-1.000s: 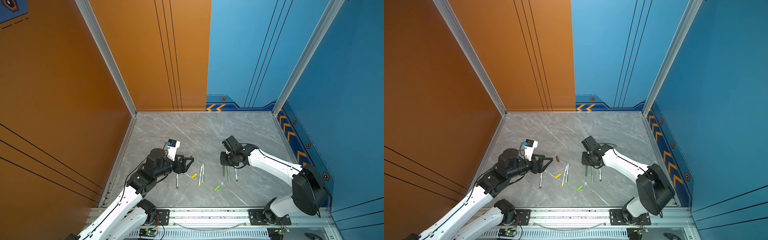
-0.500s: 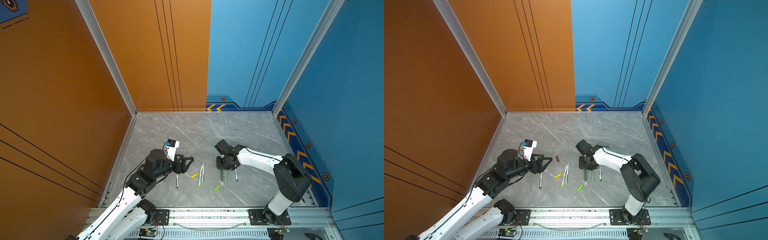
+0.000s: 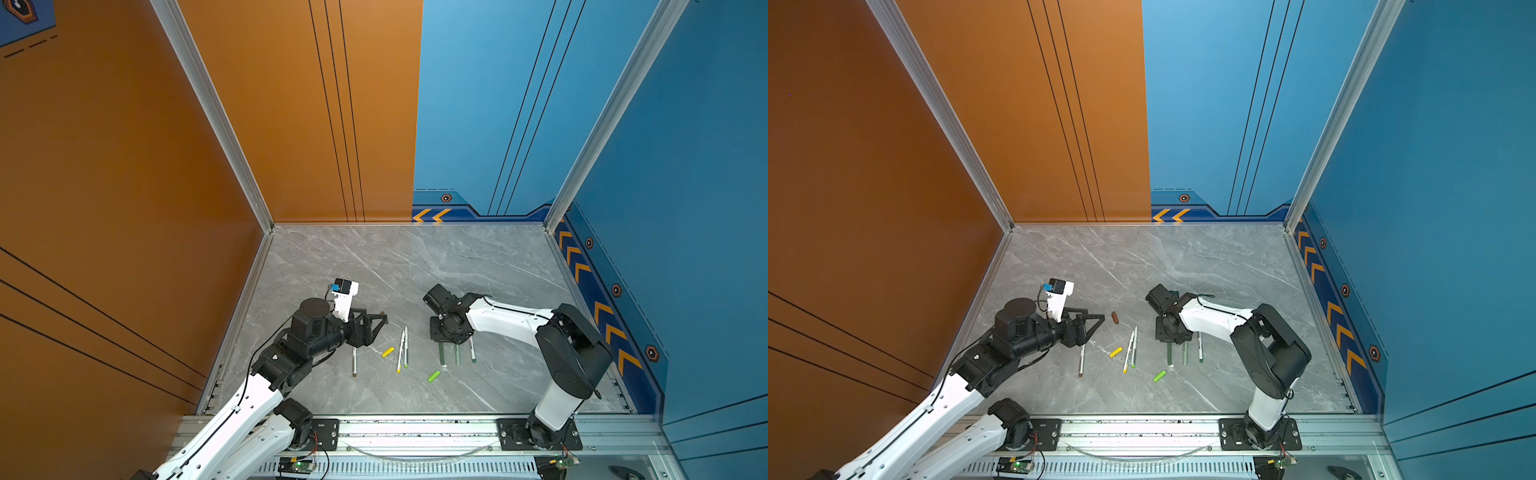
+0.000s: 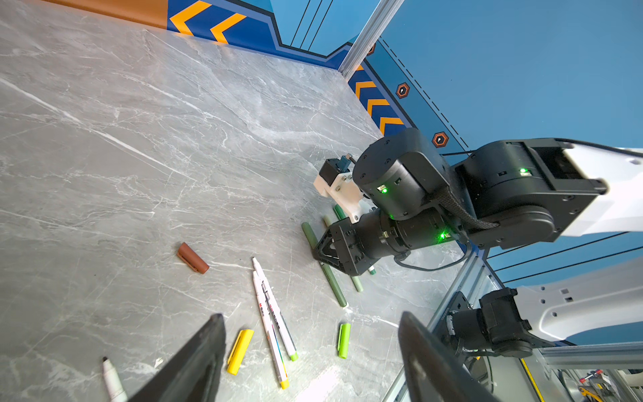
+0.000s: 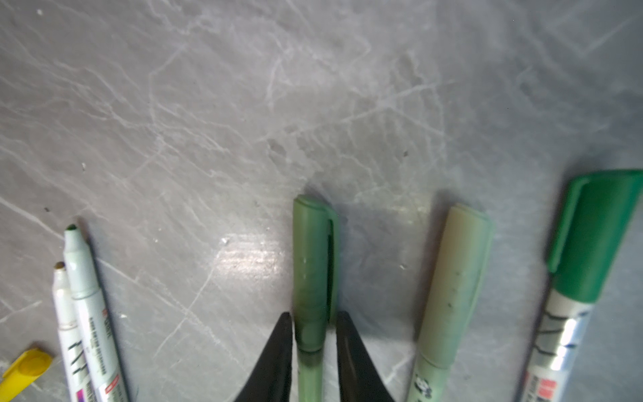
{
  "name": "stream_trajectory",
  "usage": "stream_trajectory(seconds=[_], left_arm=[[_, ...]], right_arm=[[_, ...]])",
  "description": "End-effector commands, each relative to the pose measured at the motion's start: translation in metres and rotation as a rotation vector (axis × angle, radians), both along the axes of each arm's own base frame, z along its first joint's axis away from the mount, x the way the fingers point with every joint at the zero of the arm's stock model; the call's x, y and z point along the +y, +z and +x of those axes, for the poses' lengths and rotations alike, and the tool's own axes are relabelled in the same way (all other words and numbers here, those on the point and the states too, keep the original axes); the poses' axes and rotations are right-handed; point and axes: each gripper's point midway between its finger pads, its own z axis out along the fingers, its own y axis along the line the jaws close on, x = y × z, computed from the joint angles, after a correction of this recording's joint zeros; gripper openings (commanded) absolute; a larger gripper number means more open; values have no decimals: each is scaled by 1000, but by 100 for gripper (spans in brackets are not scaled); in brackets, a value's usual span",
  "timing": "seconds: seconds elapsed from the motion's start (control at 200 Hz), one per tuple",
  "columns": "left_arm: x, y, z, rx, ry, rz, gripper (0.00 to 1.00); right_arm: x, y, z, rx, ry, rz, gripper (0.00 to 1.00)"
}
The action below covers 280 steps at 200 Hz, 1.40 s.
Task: Insert the pens into the pen caps
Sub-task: 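Lower the dark green pen onto the table and open the right gripper, then grasp the white green-tipped marker on the table with the right gripper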
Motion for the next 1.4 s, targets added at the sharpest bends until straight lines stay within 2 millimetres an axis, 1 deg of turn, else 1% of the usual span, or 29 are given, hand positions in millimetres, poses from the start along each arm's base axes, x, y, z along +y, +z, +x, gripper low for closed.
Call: stream_trajectory(seconds=[0.0,0.12,0.2,0.265,0.375,0.435,0.465,0.516,0.566,0.646,0.731,0.866,0.951,1.026,1.121,1.201,1.396], left_arm=[[-1,9,0,-18,5,-15,78],[0,8,-1,-17,7,-15,78],[-1,10,-1,-20,5,-19,78],[-1,12,-1,-22,6,-20,78],[1,13,0,-22,20,-22,79],[4,11,2,-17,44,-19,79],[8,10,4,-9,70,-14,79],[16,3,7,13,122,8,78],[22,-1,8,31,158,23,78],[30,-10,8,64,194,39,78],[35,-19,6,100,218,43,78],[44,-39,3,174,253,83,78],[49,-49,1,223,267,104,78],[51,-56,-1,255,271,112,78],[52,-60,-1,272,271,106,78],[53,-60,-1,276,274,102,78],[55,-59,0,276,276,91,78]], right_arm=[[-2,4,4,-23,-19,-28,26],[2,9,6,-33,-17,-12,28],[9,23,10,-60,-6,16,30],[17,46,15,-110,9,58,32],[34,102,25,-234,41,144,36],[42,127,26,-281,67,179,36],[46,136,25,-296,78,193,37],[52,145,22,-311,99,211,37],[59,148,18,-313,122,218,37],[69,141,8,-298,155,209,37],[79,124,-2,-269,189,174,37],[93,99,-15,-247,245,106,39],[100,82,-22,-220,268,76,40],[103,67,-27,-192,278,49,41],[103,47,-33,-151,279,18,41],[104,35,-36,-130,283,-2,41],[101,20,-37,-116,274,-27,41]])
